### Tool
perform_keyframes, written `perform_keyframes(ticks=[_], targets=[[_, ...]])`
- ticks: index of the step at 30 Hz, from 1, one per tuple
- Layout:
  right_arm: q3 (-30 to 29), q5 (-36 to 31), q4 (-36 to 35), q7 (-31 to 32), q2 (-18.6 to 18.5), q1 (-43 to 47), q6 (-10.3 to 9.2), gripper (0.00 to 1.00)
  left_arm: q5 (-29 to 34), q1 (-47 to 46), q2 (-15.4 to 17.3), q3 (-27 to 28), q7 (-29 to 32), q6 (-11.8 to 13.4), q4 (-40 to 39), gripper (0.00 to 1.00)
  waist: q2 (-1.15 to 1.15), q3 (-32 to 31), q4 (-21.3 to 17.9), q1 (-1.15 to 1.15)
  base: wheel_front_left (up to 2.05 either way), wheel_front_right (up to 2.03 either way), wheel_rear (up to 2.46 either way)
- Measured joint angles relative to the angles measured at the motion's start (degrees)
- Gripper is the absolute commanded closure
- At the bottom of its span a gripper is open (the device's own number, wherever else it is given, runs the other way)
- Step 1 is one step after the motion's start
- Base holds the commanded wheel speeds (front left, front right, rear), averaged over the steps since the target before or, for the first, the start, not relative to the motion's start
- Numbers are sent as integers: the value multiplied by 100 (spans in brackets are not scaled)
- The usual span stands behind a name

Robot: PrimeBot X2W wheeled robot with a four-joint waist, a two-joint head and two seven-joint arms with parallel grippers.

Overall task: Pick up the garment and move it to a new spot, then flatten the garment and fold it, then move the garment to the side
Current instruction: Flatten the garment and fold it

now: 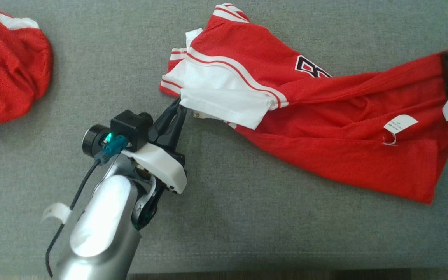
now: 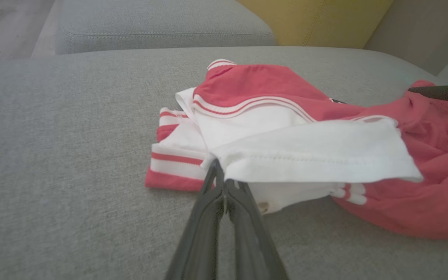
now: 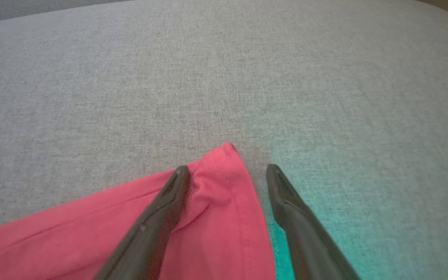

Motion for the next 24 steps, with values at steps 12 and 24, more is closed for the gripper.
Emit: perform_keyframes(ticks=[12, 24], targets=[[233, 292, 166, -241, -58, -171, 0, 100, -49, -51, 42, -2, -137, 37, 45, 100, 0, 30, -7, 0, 0, 0, 0], [291, 309, -1357, -1503, 82, 536, 0, 100, -137, 58, 560, 556, -197, 463, -1215, 100, 0, -580, -199, 0, 0, 0, 0]])
